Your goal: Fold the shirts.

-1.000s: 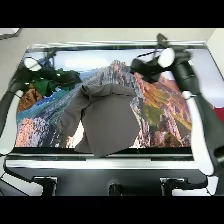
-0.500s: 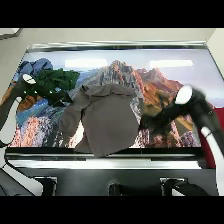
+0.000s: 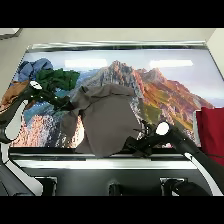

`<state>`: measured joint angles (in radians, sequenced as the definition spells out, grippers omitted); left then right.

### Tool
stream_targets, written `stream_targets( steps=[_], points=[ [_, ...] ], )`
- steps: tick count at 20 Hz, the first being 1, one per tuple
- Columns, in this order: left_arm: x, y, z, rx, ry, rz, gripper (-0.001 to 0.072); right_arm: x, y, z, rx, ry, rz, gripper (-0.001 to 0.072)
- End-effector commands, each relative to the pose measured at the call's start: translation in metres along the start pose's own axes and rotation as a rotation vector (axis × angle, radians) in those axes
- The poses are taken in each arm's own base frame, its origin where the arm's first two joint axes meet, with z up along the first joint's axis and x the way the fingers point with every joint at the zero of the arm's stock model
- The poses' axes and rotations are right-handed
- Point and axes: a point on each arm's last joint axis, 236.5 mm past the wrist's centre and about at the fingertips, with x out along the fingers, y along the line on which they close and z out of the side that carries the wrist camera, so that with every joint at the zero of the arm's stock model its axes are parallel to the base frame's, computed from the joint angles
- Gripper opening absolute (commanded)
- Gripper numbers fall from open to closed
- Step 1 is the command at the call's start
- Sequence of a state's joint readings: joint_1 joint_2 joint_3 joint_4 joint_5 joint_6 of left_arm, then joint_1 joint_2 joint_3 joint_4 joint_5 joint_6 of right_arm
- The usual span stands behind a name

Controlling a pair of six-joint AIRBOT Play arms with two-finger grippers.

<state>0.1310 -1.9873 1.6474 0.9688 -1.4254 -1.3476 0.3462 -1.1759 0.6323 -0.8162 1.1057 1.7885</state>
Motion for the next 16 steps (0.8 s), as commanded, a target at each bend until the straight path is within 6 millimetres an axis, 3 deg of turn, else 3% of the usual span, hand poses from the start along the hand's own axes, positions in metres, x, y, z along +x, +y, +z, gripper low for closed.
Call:
stream_targets(
  steps=[1,8,9,10,11,12,14,16],
  points=[
    [0.001,0.001,-0.004,0.028,0.022,0.002,0.0033,0.019,0.006,0.005,0.058,0.008,0.047,0.0716],
    [-0.020,-0.016,0.001,0.080,-0.007,-0.004,0.0032,0.053,0.035,0.038,0.161,-0.108,0.156,0.0698],
    [-0.024,-0.018,0.000,0.086,-0.014,-0.004,0.0032,0.056,0.045,0.049,0.171,-0.180,0.176,0.0590],
    [-0.029,-0.022,-0.001,0.093,-0.017,-0.003,0.0032,0.056,0.052,0.059,0.171,-0.239,0.189,0.0385],
    [-0.034,-0.026,-0.003,0.103,-0.019,-0.003,0.0032,0.050,0.060,0.071,0.171,-0.290,0.206,0.0126],
    [-0.040,-0.031,-0.005,0.113,-0.020,-0.004,0.0032,0.040,0.065,0.083,0.164,-0.329,0.223,0.0045],
    [-0.057,-0.042,-0.009,0.138,-0.043,0.000,0.0032,0.004,0.070,0.111,0.051,-0.416,0.203,0.0043],
    [-0.078,-0.056,-0.010,0.170,-0.092,0.009,0.0032,-0.054,0.056,0.144,-0.062,-0.523,0.105,0.0043]
  ],
)
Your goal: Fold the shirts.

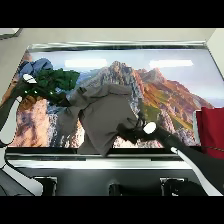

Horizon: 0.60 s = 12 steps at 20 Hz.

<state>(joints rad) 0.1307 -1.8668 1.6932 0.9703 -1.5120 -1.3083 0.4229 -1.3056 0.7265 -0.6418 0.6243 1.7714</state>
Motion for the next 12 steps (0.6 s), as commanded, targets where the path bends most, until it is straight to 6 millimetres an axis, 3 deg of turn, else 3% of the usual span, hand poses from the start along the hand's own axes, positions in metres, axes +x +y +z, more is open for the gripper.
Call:
stream_targets(
  steps=[1,3,5,6,8,9,11,12],
  points=[
    [-0.034,-0.024,-0.003,0.053,-0.060,0.013,0.0032,-0.069,-0.006,0.090,-0.177,-0.202,-0.117,0.0043],
    [-0.037,-0.038,-0.028,0.070,-0.040,0.016,0.0032,-0.127,-0.023,0.149,-0.128,-0.343,-0.181,0.0043],
    [-0.006,-0.040,-0.080,0.026,0.068,0.006,0.0032,-0.162,-0.034,0.185,-0.065,-0.439,-0.170,0.0043],
    [0.013,-0.039,-0.110,-0.006,0.125,-0.006,0.0032,-0.168,-0.039,0.191,-0.072,-0.455,-0.176,0.0043],
    [0.048,-0.050,-0.157,-0.042,0.162,-0.073,0.0032,-0.160,-0.049,0.187,-0.109,-0.407,-0.207,0.0043],
    [0.060,-0.061,-0.167,-0.052,0.140,-0.126,0.0032,-0.149,-0.052,0.178,-0.108,-0.355,-0.215,0.0044],
    [0.067,-0.076,-0.168,-0.085,0.085,-0.198,0.0032,-0.137,-0.060,0.166,-0.095,-0.284,-0.236,0.0045],
    [0.067,-0.080,-0.166,-0.092,0.077,-0.214,0.0032,-0.138,-0.062,0.163,-0.088,-0.272,-0.238,0.0146]
  ],
)
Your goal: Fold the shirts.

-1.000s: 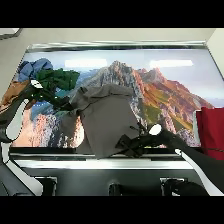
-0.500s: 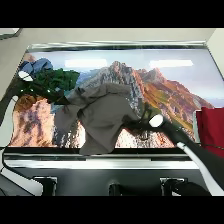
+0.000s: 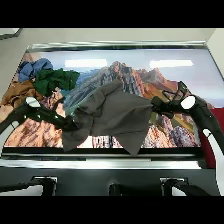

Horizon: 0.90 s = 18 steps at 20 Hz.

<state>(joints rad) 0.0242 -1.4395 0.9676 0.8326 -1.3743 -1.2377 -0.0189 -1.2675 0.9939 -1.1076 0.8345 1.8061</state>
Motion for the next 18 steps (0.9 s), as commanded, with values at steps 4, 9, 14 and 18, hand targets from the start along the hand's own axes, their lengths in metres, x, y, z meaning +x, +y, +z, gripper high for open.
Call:
stream_targets(
  steps=[4,9,14,18],
  points=[
    [0.012,-0.021,-0.001,-0.002,-0.081,-0.096,0.0032,-0.046,-0.029,-0.027,-0.113,0.212,-0.053,0.0672],
    [0.011,-0.021,0.001,0.042,-0.090,-0.091,0.0033,-0.040,-0.089,-0.194,-0.049,0.687,-0.117,0.0660],
    [0.011,-0.021,-0.001,0.062,-0.083,-0.092,0.0033,0.014,-0.057,-0.226,0.004,0.580,-0.029,0.0660],
    [0.011,-0.022,-0.001,0.062,-0.081,-0.093,0.0033,0.036,-0.029,-0.216,0.016,0.474,0.012,0.0155]
  ],
)
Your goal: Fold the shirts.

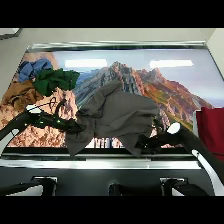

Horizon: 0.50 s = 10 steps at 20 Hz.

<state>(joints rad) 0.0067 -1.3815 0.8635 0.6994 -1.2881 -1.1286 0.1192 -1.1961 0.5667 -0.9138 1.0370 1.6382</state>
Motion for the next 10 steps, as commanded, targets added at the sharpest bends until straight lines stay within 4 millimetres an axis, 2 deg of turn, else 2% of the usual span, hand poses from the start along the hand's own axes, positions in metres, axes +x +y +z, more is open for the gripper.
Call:
stream_targets(
  steps=[1,3,4,5,6,7,8,9,10],
  points=[
    [-0.002,-0.003,0.000,0.010,0.003,-0.005,0.0033,0.005,0.027,0.024,0.012,-0.116,0.059,0.0043],
    [-0.020,-0.017,0.014,0.076,-0.048,-0.002,0.0032,-0.029,0.051,0.050,-0.114,-0.214,0.056,0.0042],
    [-0.040,-0.035,0.028,0.165,-0.118,0.011,0.0032,-0.062,0.069,0.068,-0.213,-0.308,0.039,0.0041],
    [-0.066,-0.061,0.044,0.272,-0.208,0.031,0.0031,-0.108,0.092,0.089,-0.318,-0.448,0.015,0.0041],
    [-0.100,-0.094,0.060,0.381,-0.320,0.054,0.0031,-0.164,0.119,0.105,-0.418,-0.608,0.000,0.0041],
    [-0.145,-0.137,0.073,0.486,-0.466,0.077,0.0031,-0.235,0.150,0.116,-0.516,-0.807,-0.013,0.0041],
    [-0.199,-0.187,0.078,0.574,-0.640,0.092,0.0032,-0.321,0.184,0.111,-0.605,-1.037,-0.013,0.0042],
    [-0.254,-0.238,0.073,0.651,-0.819,0.097,0.0031,-0.404,0.212,0.089,-0.667,-1.254,0.008,0.0042],
    [-0.316,-0.291,0.056,0.733,-1.022,0.095,0.0032,-0.484,0.235,0.050,-0.718,-1.461,0.047,0.0042]
  ],
)
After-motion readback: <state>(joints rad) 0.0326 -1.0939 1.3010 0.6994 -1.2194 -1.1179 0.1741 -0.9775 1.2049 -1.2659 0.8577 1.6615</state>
